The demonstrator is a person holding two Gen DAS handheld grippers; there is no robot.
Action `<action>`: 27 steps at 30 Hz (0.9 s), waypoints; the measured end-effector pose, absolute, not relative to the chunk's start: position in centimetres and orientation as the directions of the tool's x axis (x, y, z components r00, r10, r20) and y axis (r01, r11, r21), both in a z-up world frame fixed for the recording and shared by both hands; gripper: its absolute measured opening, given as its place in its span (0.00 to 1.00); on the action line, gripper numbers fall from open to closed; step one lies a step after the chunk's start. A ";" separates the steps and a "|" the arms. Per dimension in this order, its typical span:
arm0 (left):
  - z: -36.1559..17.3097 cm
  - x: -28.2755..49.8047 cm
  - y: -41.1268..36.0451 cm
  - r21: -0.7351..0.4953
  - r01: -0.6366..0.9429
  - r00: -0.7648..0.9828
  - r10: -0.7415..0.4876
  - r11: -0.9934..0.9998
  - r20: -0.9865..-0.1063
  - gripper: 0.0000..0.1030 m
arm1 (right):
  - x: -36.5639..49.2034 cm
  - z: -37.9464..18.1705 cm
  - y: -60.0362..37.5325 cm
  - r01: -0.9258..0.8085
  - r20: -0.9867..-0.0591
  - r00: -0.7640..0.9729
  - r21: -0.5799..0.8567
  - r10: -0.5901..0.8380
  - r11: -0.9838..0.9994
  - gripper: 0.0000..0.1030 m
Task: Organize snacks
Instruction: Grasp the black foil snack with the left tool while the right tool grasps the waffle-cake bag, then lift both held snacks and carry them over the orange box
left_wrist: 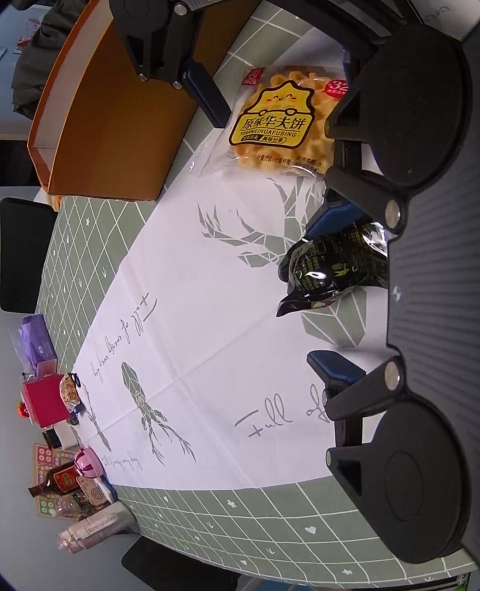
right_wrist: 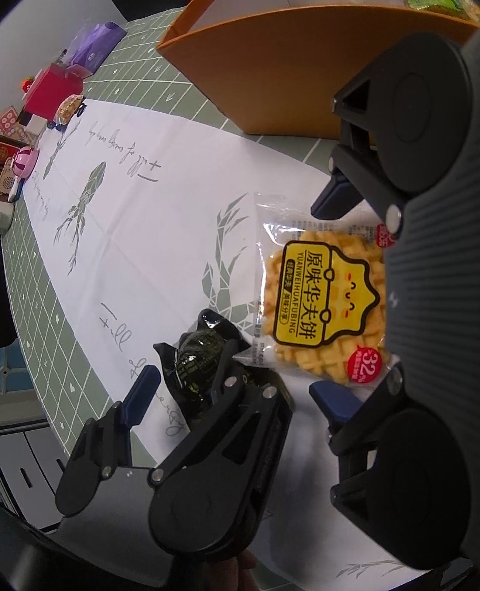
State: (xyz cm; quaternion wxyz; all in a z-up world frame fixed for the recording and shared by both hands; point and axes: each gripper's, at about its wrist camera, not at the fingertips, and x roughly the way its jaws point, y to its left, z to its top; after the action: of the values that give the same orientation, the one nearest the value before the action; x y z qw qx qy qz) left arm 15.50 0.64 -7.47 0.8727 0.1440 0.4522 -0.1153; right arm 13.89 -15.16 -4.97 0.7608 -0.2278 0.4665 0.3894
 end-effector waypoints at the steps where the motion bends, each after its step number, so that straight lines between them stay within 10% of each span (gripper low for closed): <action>1: -7.5 15.5 0.6 0.137 0.333 0.561 -0.079 0.933 -0.824 0.72 | 13.9 -5.0 -15.2 -0.806 -0.888 0.260 0.017 0.380 0.591 0.87; 11: -7.2 15.3 0.6 0.076 0.359 0.518 -0.130 0.930 -0.846 0.45 | 13.9 -4.8 -15.4 -0.814 -0.890 0.260 0.006 0.375 0.581 0.79; 27: -6.9 14.9 0.8 0.098 0.358 0.518 -0.110 0.929 -0.848 0.44 | 14.6 -4.1 -16.4 -0.802 -0.885 0.259 0.026 0.388 0.596 0.68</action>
State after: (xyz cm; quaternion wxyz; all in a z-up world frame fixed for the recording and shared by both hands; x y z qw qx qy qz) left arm 14.87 0.80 -6.89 0.8614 0.1312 0.4716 -0.1359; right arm 14.57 -16.43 -4.13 0.7617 -0.2221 0.4669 0.3905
